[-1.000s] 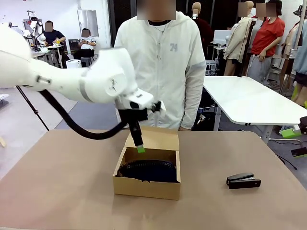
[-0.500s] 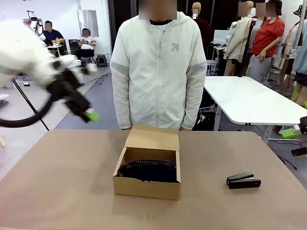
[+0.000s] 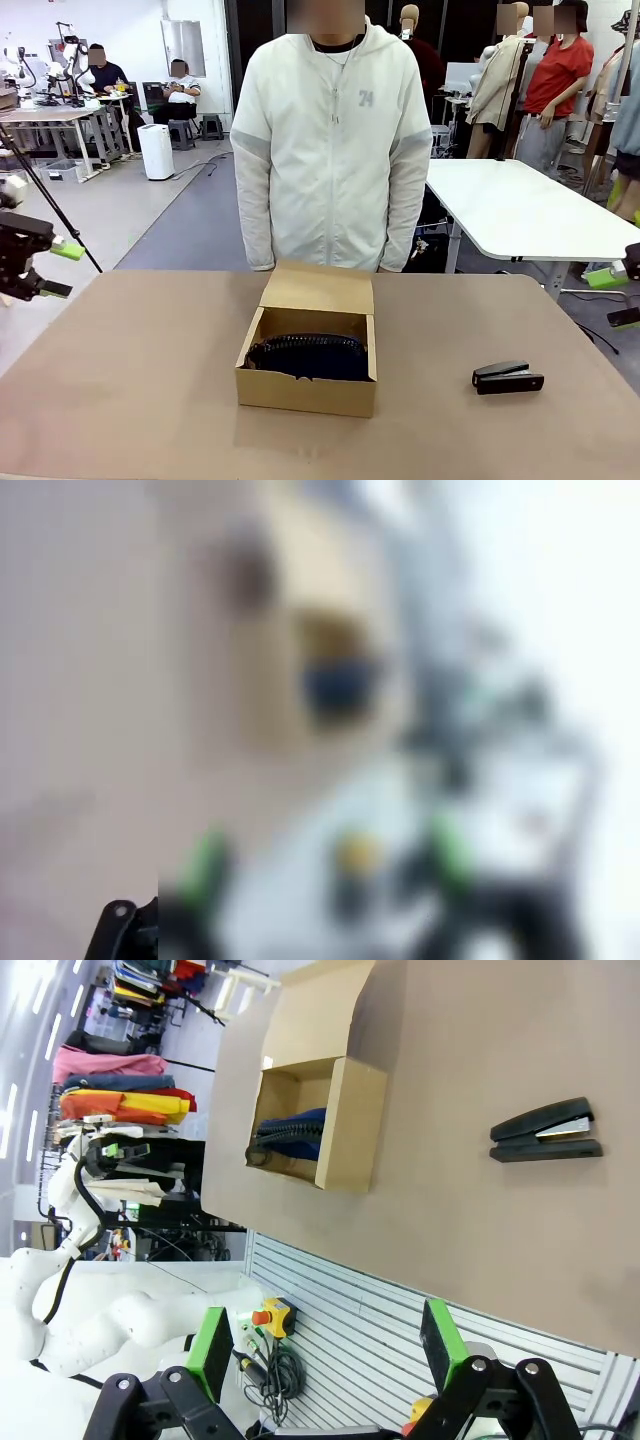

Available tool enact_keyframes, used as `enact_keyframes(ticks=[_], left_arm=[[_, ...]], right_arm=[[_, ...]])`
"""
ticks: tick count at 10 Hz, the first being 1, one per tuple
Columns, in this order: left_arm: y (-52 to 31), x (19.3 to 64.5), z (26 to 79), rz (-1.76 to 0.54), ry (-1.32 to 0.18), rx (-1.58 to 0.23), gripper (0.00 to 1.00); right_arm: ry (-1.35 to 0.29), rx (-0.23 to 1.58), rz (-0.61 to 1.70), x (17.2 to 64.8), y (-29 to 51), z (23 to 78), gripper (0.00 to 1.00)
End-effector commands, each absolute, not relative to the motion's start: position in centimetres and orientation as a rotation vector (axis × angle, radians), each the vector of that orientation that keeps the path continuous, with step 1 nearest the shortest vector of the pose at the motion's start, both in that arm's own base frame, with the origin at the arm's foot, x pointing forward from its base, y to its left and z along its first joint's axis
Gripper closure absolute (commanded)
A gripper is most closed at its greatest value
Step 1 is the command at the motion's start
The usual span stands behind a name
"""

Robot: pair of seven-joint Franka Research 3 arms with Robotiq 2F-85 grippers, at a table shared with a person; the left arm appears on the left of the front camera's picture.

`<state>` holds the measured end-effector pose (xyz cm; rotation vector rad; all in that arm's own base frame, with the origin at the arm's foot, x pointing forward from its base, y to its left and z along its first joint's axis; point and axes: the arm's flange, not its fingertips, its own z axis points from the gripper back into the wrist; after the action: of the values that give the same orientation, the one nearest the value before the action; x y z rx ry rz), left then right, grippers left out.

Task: Pack the items into the box.
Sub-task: Pick up the item indicated by the person and place it inside the Mailer Box.

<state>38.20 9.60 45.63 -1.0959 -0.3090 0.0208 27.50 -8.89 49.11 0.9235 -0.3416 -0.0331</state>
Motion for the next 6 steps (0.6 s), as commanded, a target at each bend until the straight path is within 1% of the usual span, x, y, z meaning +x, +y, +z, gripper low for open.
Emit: enact_keyframes(ticks=[1,6], left_arm=[[8.51,38.59,47.32,-0.127,-0.304,-1.001,0.0],[8.51,38.59,47.32,-0.127,-0.304,-1.001,0.0]], right_arm=[[-0.346,0.915,-0.015,27.34,-9.0,49.0,0.0],[-0.346,0.915,-0.015,27.34,-9.0,49.0,0.0]])
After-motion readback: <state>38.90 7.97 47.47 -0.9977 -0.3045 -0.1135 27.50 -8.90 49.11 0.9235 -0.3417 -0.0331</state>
